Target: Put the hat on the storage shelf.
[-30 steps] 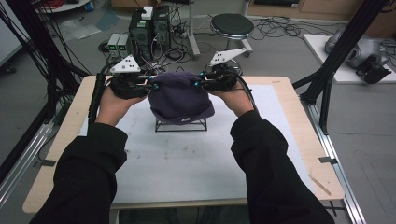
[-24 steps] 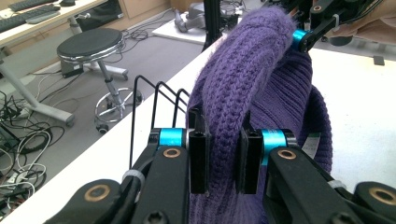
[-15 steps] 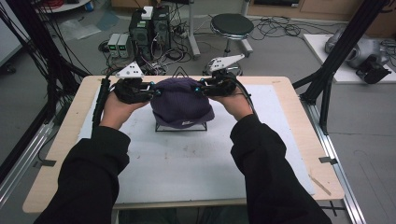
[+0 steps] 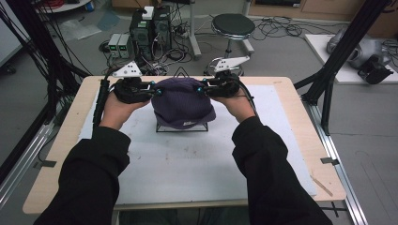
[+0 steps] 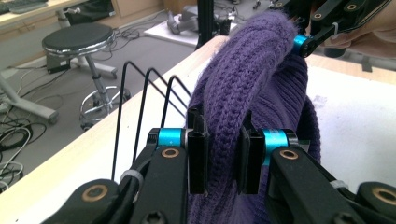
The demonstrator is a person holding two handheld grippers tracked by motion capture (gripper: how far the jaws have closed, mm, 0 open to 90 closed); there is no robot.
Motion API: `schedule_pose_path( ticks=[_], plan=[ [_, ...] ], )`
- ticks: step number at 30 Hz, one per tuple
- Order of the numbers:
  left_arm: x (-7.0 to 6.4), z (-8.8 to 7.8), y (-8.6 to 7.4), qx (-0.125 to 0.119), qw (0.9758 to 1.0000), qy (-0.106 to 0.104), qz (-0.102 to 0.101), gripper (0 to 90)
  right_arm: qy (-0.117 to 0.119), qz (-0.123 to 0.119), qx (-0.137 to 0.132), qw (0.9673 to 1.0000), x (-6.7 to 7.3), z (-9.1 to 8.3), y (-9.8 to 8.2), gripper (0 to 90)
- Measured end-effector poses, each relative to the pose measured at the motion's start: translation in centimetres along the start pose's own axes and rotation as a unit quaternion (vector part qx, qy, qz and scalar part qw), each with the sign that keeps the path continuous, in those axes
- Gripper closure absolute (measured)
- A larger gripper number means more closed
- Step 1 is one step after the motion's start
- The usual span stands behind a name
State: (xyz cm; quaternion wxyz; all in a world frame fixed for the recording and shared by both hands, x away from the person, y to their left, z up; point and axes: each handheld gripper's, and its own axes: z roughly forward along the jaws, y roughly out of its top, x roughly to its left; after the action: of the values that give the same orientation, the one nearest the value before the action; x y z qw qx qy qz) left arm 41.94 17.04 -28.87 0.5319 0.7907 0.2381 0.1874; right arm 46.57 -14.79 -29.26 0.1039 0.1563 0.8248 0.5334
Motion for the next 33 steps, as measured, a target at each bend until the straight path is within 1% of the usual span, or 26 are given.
schedule_pose_path(
  ticks=[2,5,10,11,14,17,20,21,22,26,28,31,33],
  plan=[
    [-0.1,0.0,0.1,-0.002,1.0000,-0.007,0.002,77.3,0.000,0.001,0.001,1.0000,0.0,-0.2,0.0,74.3],
    [-0.4,-0.1,0.1,0.001,0.9999,-0.015,0.004,77.2,0.008,0.002,0.006,0.9999,0.2,-0.7,0.0,74.0],
    [-0.5,-0.2,0.0,0.005,0.9998,-0.017,0.002,76.5,0.012,0.002,0.008,0.9999,0.8,-0.8,-0.2,72.7],
    [-0.6,-0.1,-0.2,0.011,0.9998,-0.016,0.004,76.2,0.014,0.001,0.011,0.9998,0.7,-0.7,-0.2,72.2],
    [-0.7,0.1,-0.4,0.014,0.9998,-0.015,0.001,76.1,0.010,0.003,0.014,0.9999,0.7,-0.5,-0.6,71.9],
    [-0.6,0.6,-0.9,0.024,0.9996,-0.015,0.001,75.9,0.011,0.007,0.022,0.9997,0.6,-0.3,-1.2,71.8],
    [-0.6,0.8,-1.0,0.027,0.9996,-0.014,0.000,75.3,0.012,0.013,0.023,0.9996,0.5,0.0,-1.8,71.5],
    [-0.5,1.0,-1.3,0.033,0.9994,-0.011,0.000,75.0,0.012,0.016,0.025,0.9995,0.5,0.1,-1.9,71.4],
    [-0.5,1.0,-1.3,0.033,0.9994,-0.011,0.000,74.9,0.012,0.016,0.025,0.9995,0.5,0.1,-1.9,71.4],
    [-0.3,1.2,-2.0,0.035,0.9993,-0.010,-0.011,73.8,0.013,0.016,0.024,0.9995,0.5,0.6,-2.5,70.7],
    [-0.3,1.3,-2.1,0.036,0.9992,-0.011,-0.009,73.2,0.013,0.019,0.029,0.9993,0.4,0.8,-2.6,70.5],
    [-0.4,1.5,-2.3,0.037,0.9992,-0.013,-0.011,72.3,0.014,0.023,0.030,0.9992,0.2,0.8,-2.8,70.4],
    [-0.3,1.5,-2.4,0.040,0.9990,-0.013,-0.015,71.6,0.014,0.024,0.032,0.9991,0.3,0.8,-2.9,70.0]
  ],
)
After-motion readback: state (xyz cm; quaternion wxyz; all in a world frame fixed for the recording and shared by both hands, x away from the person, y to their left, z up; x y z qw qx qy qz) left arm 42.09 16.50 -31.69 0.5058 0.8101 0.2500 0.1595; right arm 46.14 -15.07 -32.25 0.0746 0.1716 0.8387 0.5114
